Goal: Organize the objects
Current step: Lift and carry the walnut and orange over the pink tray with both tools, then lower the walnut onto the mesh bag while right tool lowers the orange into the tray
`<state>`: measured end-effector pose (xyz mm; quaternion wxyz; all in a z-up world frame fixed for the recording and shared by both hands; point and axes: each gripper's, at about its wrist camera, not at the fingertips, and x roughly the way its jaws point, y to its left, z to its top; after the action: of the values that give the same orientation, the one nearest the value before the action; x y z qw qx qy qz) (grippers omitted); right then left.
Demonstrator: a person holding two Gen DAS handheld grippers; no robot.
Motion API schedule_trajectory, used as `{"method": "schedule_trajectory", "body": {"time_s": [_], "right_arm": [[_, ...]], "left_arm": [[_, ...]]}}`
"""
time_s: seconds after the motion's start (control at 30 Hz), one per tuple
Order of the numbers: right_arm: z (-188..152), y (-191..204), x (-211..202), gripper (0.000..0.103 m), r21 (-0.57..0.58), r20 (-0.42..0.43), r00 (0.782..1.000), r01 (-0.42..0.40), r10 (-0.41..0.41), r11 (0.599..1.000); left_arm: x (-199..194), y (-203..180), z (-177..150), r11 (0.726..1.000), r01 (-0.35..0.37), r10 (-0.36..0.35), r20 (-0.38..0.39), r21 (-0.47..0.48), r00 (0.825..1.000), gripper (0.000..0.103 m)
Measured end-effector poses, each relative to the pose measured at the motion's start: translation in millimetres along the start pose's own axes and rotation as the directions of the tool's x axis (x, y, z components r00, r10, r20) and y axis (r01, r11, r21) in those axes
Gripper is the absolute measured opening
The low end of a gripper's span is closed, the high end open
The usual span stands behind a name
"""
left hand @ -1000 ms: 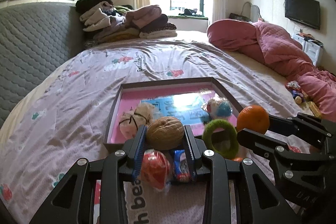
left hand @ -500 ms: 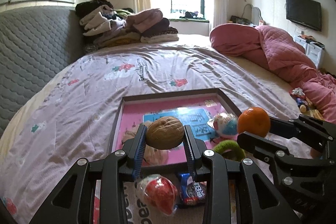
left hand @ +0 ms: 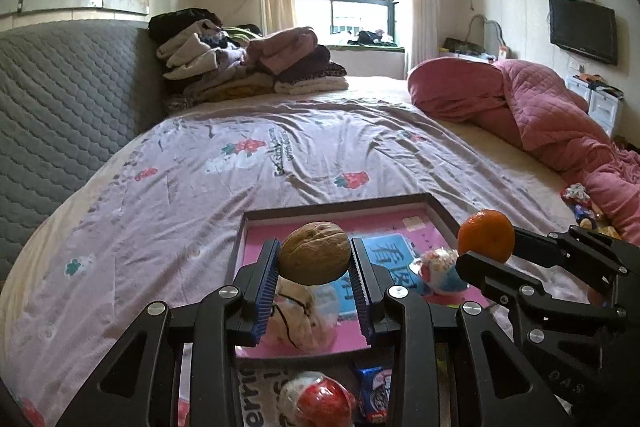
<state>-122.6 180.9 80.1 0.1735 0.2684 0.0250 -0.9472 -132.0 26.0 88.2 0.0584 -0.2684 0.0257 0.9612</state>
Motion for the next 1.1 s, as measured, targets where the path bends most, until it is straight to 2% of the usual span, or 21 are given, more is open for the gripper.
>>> {"method": "schedule_trajectory", "body": {"time_s": [0.27, 0.6, 1.1], "right_arm": [[17, -4, 9, 0.038, -0.012, 0.025, 1.0, 0.016, -0.016, 1.0], [25, -9, 30, 0.038, -0.016, 0.019, 0.999, 0.031, -0.031, 0.999], [5, -15, 73, 0.038, -0.021, -0.083, 0.996, 0.038, -0.04, 0.999]], "left_arm": [[5, 15, 16, 0.999, -0.028, 0.029, 0.026, -0.014, 0.999, 0.035], [35, 20, 21, 0.999, -0.035, 0.035, -0.016, -0.003, 0.999, 0.035], [74, 23, -2, 0.998, -0.055, 0.055, -0.116, 0.007, 0.992, 0.035]]}}
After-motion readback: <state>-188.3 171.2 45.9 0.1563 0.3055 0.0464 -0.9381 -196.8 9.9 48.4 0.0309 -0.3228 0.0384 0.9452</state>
